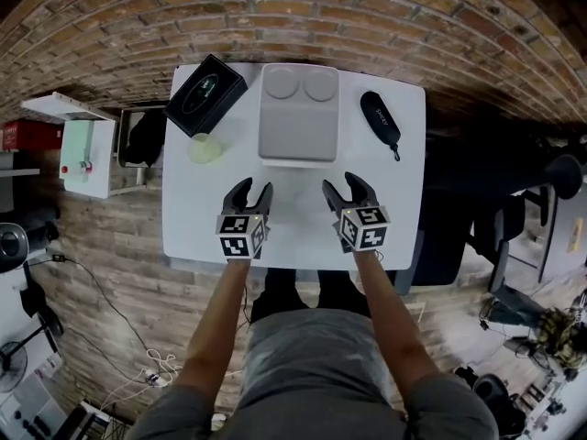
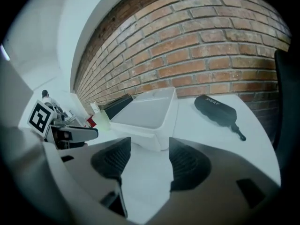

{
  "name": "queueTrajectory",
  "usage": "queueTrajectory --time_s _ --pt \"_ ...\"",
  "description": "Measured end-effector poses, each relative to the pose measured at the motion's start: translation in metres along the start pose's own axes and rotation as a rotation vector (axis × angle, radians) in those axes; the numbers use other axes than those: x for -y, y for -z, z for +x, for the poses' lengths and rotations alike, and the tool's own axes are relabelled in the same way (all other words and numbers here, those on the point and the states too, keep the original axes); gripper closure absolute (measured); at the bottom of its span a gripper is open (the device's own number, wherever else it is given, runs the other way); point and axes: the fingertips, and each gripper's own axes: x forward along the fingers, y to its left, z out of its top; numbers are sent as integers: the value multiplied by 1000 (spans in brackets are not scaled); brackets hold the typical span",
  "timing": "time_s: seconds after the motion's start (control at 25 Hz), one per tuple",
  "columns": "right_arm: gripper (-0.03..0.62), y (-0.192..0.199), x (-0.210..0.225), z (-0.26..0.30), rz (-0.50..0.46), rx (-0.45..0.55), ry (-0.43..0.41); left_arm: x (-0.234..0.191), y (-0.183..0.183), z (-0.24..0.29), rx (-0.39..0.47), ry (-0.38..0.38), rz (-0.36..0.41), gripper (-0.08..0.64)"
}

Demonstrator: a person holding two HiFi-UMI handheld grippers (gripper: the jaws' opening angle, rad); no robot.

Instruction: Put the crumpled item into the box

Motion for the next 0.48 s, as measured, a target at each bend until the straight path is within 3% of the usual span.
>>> queueTrajectory --time_s 0.36,0.48 --pt "330 -24 -4 -61 -167 64 9 1 -25 -54 101 -33 13 350" --pt "328 -23 -7 -78 -176 69 -1 8 -29 -67 124 -23 22 345"
